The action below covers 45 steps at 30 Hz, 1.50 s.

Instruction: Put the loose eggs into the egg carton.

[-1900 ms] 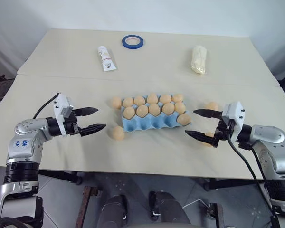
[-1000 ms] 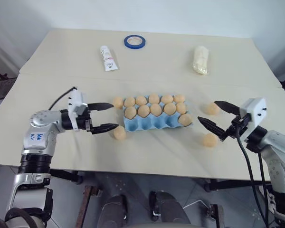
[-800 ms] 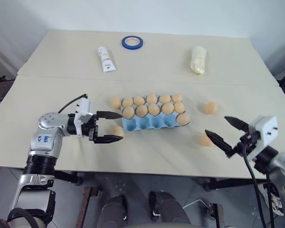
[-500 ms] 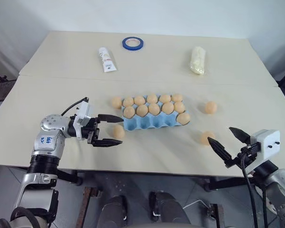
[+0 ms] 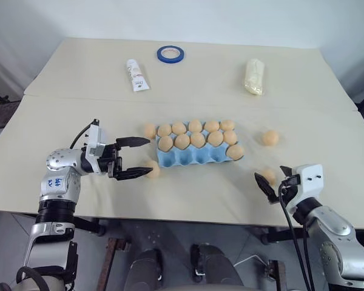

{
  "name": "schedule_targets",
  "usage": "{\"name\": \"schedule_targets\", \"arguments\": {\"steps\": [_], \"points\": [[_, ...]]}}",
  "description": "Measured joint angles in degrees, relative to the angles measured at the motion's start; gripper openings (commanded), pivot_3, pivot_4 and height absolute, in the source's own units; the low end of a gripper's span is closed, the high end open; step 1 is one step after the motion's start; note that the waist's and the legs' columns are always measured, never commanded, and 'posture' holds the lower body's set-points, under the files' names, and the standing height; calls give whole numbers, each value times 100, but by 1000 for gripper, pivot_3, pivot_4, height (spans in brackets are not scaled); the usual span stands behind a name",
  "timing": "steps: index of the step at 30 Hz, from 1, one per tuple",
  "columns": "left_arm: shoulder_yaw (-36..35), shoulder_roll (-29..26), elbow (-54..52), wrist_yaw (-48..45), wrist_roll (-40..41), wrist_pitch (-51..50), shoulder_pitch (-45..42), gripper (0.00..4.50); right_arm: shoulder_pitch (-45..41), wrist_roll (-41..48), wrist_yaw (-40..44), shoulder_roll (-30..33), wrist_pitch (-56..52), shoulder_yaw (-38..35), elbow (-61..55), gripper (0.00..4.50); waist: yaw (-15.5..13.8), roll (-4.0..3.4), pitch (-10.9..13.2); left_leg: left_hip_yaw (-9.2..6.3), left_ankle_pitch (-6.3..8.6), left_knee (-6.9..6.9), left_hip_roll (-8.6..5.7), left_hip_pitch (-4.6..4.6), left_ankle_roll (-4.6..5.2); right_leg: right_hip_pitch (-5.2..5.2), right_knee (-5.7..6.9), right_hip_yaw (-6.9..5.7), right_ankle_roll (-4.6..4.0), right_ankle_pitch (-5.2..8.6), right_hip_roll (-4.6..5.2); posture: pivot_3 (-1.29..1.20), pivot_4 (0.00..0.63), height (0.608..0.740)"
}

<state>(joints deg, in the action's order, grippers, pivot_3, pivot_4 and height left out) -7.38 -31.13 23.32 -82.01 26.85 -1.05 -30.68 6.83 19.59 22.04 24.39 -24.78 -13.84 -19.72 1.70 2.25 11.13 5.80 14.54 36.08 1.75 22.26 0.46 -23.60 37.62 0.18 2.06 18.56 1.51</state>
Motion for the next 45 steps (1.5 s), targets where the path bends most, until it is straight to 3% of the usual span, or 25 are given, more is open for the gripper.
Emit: {"name": "schedule_targets", "arguments": {"steps": [3, 6, 8, 16, 26, 34, 42, 45], "points": [[-67, -1, -39, 66, 5, 0, 26, 4500, 1, -18, 6, -13, 0, 11, 37, 3232, 2, 0, 0, 0, 0, 1, 0, -1, 0, 1, 2, 1, 0, 0, 0, 0, 150, 740], [-94, -1, -144, 130, 11, 1, 128, 4500, -33, 12, 37, -54, 0, 12, 34, 2063, 7, 0, 0, 1, 0, 1, 0, -3, 0, 1, 3, 1, 0, 0, 0, 0, 150, 740], [-98, -1, -204, 174, 11, 0, 189, 4500, -64, 16, 60, -56, 0, 12, 18, 1653, 4, 0, 0, 0, 0, 1, 0, -2, 0, 1, 3, 0, 0, 0, 0, 0, 150, 740], [-130, -8, -276, 249, 42, -1, 218, 4500, -578, 248, 119, -47, -316, 73, -504, 1617, 41, 0, 0, 1, 0, 2, 1, -6, -1, 2, 6, 2, 1, -1, 0, 0, 150, 740], [-161, -20, -368, 336, 84, -18, 228, 4500, -2303, 71, -174, -567, -774, 1282, -328, 1617, 24, 0, 0, -6, -1, -2, 0, 8, -5, -9, 1, -6, -5, 2, 2, 0, 150, 740], [-253, -106, -518, 482, 93, -28, 406, 4500, -2505, -263, -145, -689, -753, 1719, 228, 1617, 11, 0, 0, -8, 2, -3, 1, 11, -2, -9, -3, -9, -5, 2, 4, 0, 150, 740], [-287, -131, -625, 559, 94, -30, 415, 4500, -2493, -332, 20, -615, -754, 1739, 225, 4390, 26, 0, 0, -10, 2, -4, 1, 10, -2, -9, -1, -10, -6, 2, 4, 0, 150, 740], [-287, -131, -645, 566, 94, -30, 414, 4500, -2493, -375, 54, -608, -754, 1739, 223, 4482, 26, 0, 0, -10, 2, -4, 1, 10, -2, -9, -1, -10, -6, 2, 4, 0, 150, 740]]}}
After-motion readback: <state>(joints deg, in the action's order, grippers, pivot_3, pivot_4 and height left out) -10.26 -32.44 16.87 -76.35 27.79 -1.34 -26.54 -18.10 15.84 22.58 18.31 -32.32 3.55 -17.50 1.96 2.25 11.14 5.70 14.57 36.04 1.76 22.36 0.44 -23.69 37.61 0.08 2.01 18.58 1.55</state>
